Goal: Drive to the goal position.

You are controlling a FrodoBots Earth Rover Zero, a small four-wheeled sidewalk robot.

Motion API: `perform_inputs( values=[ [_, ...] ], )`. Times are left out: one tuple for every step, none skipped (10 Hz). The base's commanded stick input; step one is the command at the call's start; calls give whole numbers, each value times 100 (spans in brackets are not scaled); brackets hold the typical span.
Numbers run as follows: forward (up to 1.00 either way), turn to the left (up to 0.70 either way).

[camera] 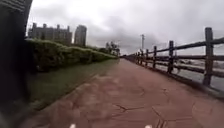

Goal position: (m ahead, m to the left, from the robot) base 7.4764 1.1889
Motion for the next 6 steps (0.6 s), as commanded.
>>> perform_inputs(
  values=[
    [93,-37],
    [93,-37],
    [93,-37],
    [93,-37],
    [93,-37],
    [93,-25]
  ],
)
